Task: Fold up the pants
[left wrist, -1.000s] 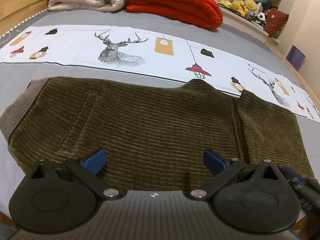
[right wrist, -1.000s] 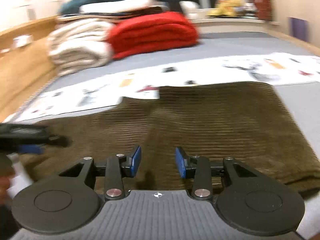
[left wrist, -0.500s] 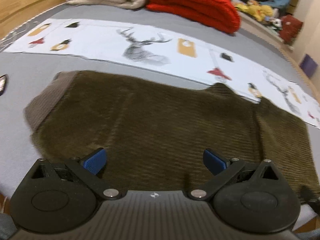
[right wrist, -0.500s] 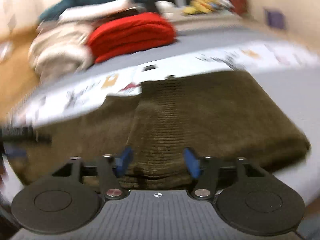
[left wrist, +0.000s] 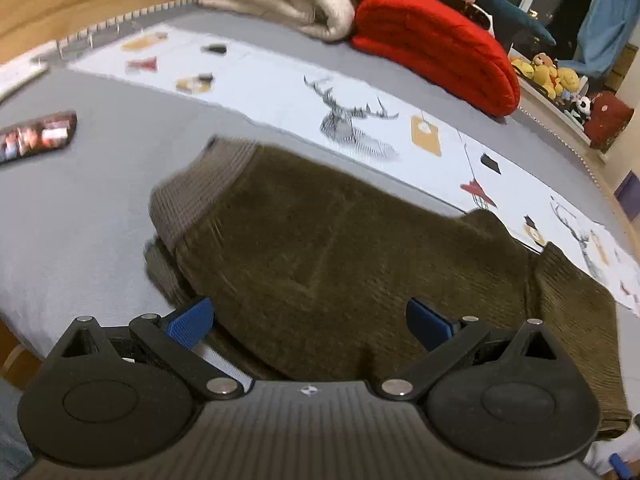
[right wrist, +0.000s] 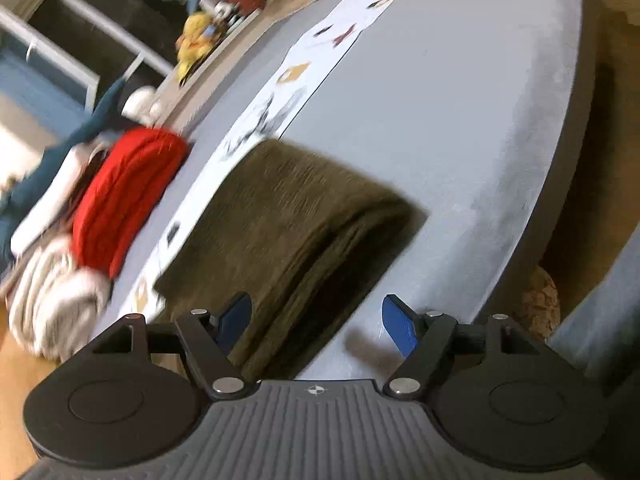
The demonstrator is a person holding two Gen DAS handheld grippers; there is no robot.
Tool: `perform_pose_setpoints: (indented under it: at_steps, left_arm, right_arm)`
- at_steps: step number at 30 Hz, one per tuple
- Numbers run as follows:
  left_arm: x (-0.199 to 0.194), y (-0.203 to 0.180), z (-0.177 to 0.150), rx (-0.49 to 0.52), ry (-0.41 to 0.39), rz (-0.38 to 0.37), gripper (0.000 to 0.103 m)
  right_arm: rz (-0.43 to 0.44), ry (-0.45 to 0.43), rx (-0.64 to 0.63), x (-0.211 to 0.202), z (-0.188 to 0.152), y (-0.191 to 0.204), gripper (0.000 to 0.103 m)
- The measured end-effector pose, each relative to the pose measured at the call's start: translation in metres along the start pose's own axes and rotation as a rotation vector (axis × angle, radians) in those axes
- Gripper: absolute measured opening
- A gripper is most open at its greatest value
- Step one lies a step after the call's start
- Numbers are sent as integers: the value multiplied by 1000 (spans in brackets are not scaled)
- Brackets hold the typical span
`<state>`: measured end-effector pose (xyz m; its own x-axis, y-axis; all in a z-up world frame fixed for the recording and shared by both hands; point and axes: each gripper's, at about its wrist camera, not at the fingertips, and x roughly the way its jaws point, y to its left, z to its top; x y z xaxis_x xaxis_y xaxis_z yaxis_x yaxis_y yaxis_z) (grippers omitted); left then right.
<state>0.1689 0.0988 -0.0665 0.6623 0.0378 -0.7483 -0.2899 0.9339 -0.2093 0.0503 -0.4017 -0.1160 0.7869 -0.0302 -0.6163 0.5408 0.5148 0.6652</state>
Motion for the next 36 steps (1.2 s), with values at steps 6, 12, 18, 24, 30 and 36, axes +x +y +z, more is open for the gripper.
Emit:
perform_pose_setpoints:
  at_steps: [6,12,18,24,30,36]
  left_arm:
    - [-1,3,6,9,-15,6,103]
    - [12,3,10,28,11,59,103]
    - [21,0,10,38,47,52,103]
    - [24,-6,6,75,42,66,103]
    - [25,-8,5,87,40,70,103]
    - [25,-6,4,89,44,69,103]
  right_arm:
    - [-12,0,120,32,16,-9,76]
    - [-71,-26,112,52,19,3,84]
    - [-220,-129,18,42,7,19,81]
    - [-305,-194,-89,59,17,15,86]
    - [-145,-101,-119,79,20,22,93]
    - [-110,-109,-22,73,26,8,87]
